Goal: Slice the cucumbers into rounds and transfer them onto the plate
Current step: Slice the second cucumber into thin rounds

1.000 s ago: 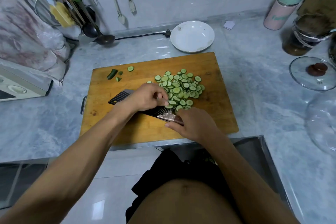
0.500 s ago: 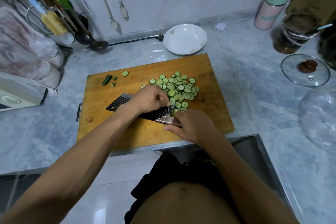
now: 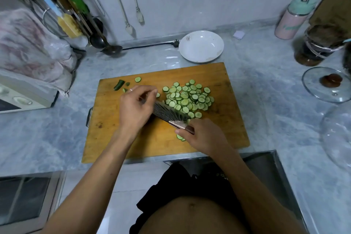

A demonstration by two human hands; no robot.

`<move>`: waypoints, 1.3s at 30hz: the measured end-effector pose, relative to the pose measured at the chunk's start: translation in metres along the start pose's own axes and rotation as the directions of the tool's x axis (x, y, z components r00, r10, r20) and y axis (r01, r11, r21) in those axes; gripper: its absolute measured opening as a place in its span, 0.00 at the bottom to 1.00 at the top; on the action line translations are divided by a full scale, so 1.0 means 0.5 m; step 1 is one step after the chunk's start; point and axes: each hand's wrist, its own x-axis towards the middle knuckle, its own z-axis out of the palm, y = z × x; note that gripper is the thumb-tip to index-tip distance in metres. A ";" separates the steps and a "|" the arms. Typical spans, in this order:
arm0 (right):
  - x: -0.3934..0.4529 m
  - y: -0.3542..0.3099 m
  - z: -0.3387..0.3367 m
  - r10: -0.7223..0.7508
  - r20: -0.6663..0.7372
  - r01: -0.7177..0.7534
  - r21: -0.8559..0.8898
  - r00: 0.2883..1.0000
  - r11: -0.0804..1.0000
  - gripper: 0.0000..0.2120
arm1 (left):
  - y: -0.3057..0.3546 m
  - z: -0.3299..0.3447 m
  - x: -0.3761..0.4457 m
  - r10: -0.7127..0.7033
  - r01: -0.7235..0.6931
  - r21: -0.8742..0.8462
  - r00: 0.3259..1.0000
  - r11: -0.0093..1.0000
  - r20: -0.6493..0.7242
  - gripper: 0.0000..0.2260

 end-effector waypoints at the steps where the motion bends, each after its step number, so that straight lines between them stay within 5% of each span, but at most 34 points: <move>1: 0.002 -0.004 0.002 0.020 0.003 -0.020 0.034 1.000 0.999 0.26 | -0.008 -0.009 -0.013 -0.034 0.031 -0.039 0.997 0.999 -0.073 0.05; 5: 0.010 -0.022 0.004 0.064 0.008 -0.065 0.170 0.998 0.983 0.27 | -0.079 -0.020 -0.066 -0.176 0.176 -0.017 0.969 0.984 -0.176 0.06; 10: 0.014 -0.048 0.004 0.063 0.041 -0.073 0.312 0.997 0.947 0.27 | -0.183 0.005 -0.131 -0.224 0.179 0.283 0.965 0.942 0.134 0.11; 13: 0.019 -0.054 0.014 0.090 0.107 -0.124 0.372 0.990 0.920 0.28 | -0.194 0.033 -0.142 -0.191 0.115 0.340 0.961 0.933 0.198 0.15; 21: 0.011 -0.092 0.019 0.077 0.132 -0.113 0.289 0.988 0.951 0.28 | -0.241 0.049 -0.142 -0.009 -0.086 0.504 0.983 0.859 0.182 0.13; 39: 0.010 -0.133 0.046 0.135 0.159 -0.155 0.116 0.978 0.981 0.26 | -0.265 0.035 -0.135 -0.036 -0.130 0.512 0.953 0.849 0.301 0.15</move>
